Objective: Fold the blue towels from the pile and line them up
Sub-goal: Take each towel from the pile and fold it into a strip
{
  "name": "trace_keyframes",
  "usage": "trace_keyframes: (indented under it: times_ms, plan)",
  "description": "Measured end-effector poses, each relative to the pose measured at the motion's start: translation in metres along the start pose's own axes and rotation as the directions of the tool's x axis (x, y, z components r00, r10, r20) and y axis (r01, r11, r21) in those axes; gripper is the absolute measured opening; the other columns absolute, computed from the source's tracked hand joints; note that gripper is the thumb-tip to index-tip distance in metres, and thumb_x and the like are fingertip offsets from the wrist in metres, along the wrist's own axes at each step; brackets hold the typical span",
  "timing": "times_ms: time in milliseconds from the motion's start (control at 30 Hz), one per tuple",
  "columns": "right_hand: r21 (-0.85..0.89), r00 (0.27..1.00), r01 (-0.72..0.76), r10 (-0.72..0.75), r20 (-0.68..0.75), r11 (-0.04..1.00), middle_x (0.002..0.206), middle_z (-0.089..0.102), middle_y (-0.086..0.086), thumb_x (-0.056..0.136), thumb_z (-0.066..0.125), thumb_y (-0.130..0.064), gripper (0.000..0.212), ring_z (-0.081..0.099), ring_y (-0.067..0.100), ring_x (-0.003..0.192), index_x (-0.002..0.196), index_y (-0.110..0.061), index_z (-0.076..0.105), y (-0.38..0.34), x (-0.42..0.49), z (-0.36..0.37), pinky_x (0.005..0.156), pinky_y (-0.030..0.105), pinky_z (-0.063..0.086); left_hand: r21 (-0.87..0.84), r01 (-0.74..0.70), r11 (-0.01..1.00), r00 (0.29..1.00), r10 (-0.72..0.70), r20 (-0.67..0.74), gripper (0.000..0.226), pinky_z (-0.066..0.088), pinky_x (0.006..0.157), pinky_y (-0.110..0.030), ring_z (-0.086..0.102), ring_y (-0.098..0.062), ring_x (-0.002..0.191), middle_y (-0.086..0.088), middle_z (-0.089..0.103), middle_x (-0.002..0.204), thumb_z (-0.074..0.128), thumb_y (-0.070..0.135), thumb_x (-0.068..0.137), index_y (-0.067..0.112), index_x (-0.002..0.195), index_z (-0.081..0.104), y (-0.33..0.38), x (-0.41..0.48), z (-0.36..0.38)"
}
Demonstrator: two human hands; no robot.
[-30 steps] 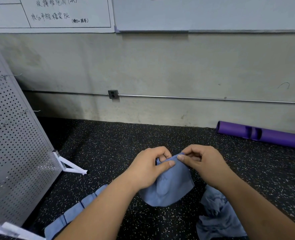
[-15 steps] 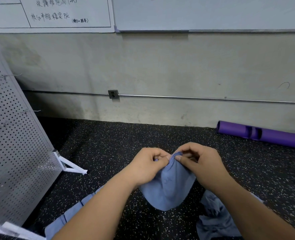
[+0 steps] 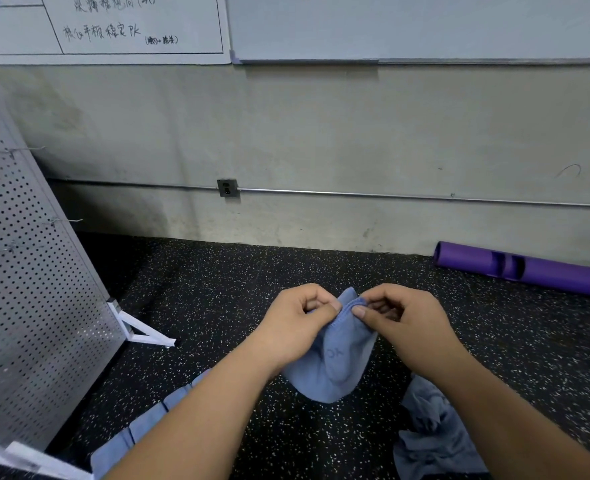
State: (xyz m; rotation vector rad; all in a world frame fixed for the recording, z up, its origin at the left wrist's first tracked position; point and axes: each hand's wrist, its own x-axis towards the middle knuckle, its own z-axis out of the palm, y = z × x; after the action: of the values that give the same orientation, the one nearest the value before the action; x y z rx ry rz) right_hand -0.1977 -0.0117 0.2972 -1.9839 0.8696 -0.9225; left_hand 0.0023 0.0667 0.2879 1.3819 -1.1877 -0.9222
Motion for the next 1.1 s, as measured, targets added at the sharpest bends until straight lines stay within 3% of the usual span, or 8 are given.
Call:
trace_keyframes:
  times_ms: [167, 300, 367, 467, 567, 767, 967, 1100]
  plan:
    - [0.03, 0.999, -0.002, 0.003, -0.041, 1.0, 0.091, 0.078, -0.01, 0.084, 0.088, -0.017, 0.02, 0.073, 0.01, 0.088, 0.091, -0.034, 0.079, 0.003, 0.001, 0.002, 0.083, 0.027, 0.059, -0.017, -0.001, 1.0, 0.999, 0.001, 0.032, 0.008, 0.054, 0.079, -0.037, 0.062, -0.019, 0.077, -0.007, 0.069, 0.076, 0.068, 0.007, 0.101, 0.002, 0.097, 0.073, 0.004, -0.003, 0.002]
    - [0.159, 0.998, -0.013, 0.002, 0.07, 0.987, 0.122, 0.076, -0.013, 0.088, 0.083, -0.006, 0.019, 0.073, 0.009, 0.113, 0.091, -0.023, 0.075, 0.004, 0.003, -0.001, 0.096, 0.025, 0.057, -0.005, -0.009, 1.0, 0.998, 0.009, 0.069, 0.009, 0.05, 0.071, -0.027, 0.057, -0.012, 0.069, 0.003, 0.065, 0.068, 0.065, 0.002, 0.101, -0.001, 0.097, 0.072, 0.004, -0.002, 0.001]
    - [0.227, 0.991, -0.06, 0.031, 0.127, 0.972, 0.114, 0.079, -0.003, 0.089, 0.082, -0.004, 0.015, 0.075, 0.012, 0.107, 0.094, -0.015, 0.073, 0.005, 0.004, -0.002, 0.094, 0.026, 0.058, -0.002, -0.018, 1.0, 0.997, 0.018, 0.081, 0.009, 0.049, 0.068, -0.021, 0.058, -0.007, 0.066, 0.006, 0.066, 0.068, 0.064, 0.001, 0.101, -0.003, 0.098, 0.071, 0.004, -0.002, 0.001]
    - [0.249, 0.997, -0.072, 0.063, 0.042, 0.966, 0.091, 0.078, 0.002, 0.086, 0.084, -0.001, 0.019, 0.073, 0.012, 0.088, 0.097, -0.013, 0.074, 0.007, 0.005, -0.002, 0.082, 0.021, 0.056, 0.028, -0.039, 0.999, 0.998, 0.038, 0.041, 0.009, 0.052, 0.068, -0.022, 0.06, -0.004, 0.066, 0.008, 0.069, 0.07, 0.067, 0.004, 0.101, 0.002, 0.099, 0.075, 0.005, -0.002, 0.001]
    - [0.283, 0.991, -0.065, 0.094, -0.092, 0.957, 0.084, 0.075, -0.002, 0.087, 0.082, 0.002, 0.032, 0.068, 0.007, 0.076, 0.11, -0.019, 0.074, 0.008, 0.008, -0.01, 0.077, 0.015, 0.054, 0.06, -0.088, 0.994, 0.981, 0.097, -0.17, 0.013, 0.057, 0.086, -0.029, 0.07, -0.017, 0.09, 0.002, 0.077, 0.096, 0.069, 0.01, 0.099, 0.018, 0.102, 0.08, 0.006, 0.001, -0.007]
    - [0.285, 0.912, -0.103, 0.205, -0.355, 0.953, 0.1, 0.08, 0.005, 0.091, 0.081, -0.007, 0.027, 0.074, 0.008, 0.085, 0.113, -0.022, 0.08, 0.031, 0.016, -0.045, 0.077, 0.014, 0.058, -0.161, -0.017, 0.987, 0.86, -0.068, -0.506, 0.028, 0.044, 0.08, -0.037, 0.054, -0.015, 0.098, 0.004, 0.062, 0.108, 0.051, 0.01, 0.101, 0.028, 0.114, 0.068, 0.006, 0.009, -0.046]
    - [0.265, 0.893, -0.129, 0.228, -0.388, 0.956, 0.095, 0.079, 0.006, 0.09, 0.08, -0.004, 0.018, 0.073, 0.004, 0.08, 0.104, -0.017, 0.079, 0.038, 0.015, -0.056, 0.07, 0.01, 0.056, -0.114, -0.009, 0.993, 0.859, -0.05, -0.51, 0.036, 0.037, 0.073, -0.031, 0.051, -0.013, 0.088, 0.001, 0.06, 0.099, 0.046, 0.004, 0.103, 0.029, 0.116, 0.068, -0.011, 0.016, -0.051]
    - [0.127, 0.891, -0.161, 0.199, -0.409, 0.979, 0.093, 0.08, -0.003, 0.091, 0.082, -0.014, 0.013, 0.075, 0.009, 0.085, 0.099, -0.024, 0.078, 0.045, 0.014, -0.065, 0.079, 0.022, 0.059, 0.136, 0.044, 0.99, 0.892, 0.022, -0.451, 0.036, 0.048, 0.086, -0.032, 0.061, -0.01, 0.1, 0.009, 0.066, 0.114, 0.056, 0.005, 0.103, 0.037, 0.115, 0.068, -0.021, 0.015, -0.059]
